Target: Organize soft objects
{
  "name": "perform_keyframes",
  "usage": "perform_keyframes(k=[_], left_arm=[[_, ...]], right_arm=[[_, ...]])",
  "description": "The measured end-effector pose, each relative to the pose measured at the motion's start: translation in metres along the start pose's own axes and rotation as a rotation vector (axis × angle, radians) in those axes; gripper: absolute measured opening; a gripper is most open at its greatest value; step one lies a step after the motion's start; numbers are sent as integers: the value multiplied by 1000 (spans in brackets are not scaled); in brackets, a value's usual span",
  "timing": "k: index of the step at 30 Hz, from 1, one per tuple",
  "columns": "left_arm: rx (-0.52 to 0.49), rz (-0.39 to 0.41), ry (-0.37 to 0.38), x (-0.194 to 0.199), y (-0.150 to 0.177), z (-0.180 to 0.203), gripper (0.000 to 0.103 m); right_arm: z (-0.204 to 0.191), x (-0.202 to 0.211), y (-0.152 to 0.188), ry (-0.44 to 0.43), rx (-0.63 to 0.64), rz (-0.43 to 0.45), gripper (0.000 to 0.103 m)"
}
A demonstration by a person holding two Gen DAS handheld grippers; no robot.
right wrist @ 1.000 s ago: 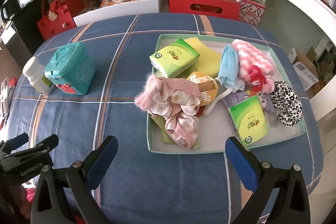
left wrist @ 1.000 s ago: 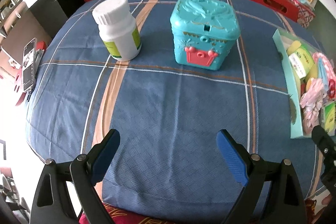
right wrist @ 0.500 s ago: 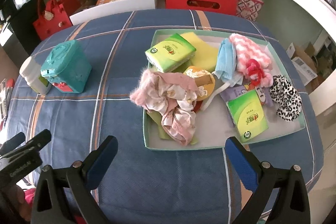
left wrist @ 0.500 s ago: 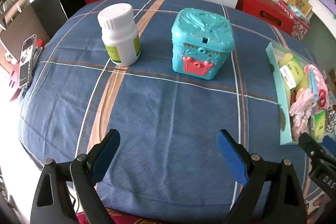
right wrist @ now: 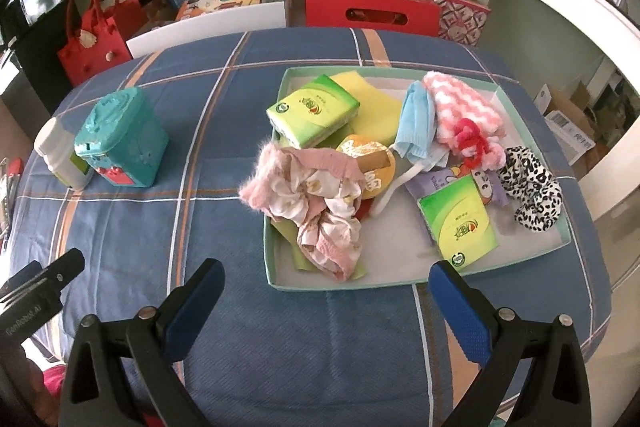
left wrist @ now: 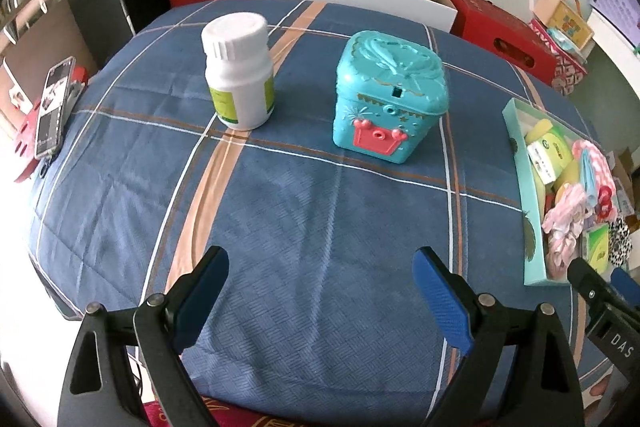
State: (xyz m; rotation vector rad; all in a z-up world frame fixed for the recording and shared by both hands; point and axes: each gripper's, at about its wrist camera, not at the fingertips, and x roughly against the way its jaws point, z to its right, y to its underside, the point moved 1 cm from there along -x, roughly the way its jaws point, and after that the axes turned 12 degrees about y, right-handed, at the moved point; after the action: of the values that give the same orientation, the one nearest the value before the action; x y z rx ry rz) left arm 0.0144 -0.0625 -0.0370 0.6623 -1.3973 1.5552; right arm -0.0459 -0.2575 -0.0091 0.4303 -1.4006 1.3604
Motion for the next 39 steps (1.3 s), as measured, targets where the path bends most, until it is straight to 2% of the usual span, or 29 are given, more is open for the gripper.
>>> perform_keyframes(k=[6,14,39], left_arm=[[-54,2,-4,2,2,8,93],[-135,2,-57,0,3,21,93],[-175,14,-70,3,5,29,93]], right_arm=[[3,5,0,6,-15,19,103],[10,4,0,-9,-47,19,103],[16,2,1,-18,-89,13,103]])
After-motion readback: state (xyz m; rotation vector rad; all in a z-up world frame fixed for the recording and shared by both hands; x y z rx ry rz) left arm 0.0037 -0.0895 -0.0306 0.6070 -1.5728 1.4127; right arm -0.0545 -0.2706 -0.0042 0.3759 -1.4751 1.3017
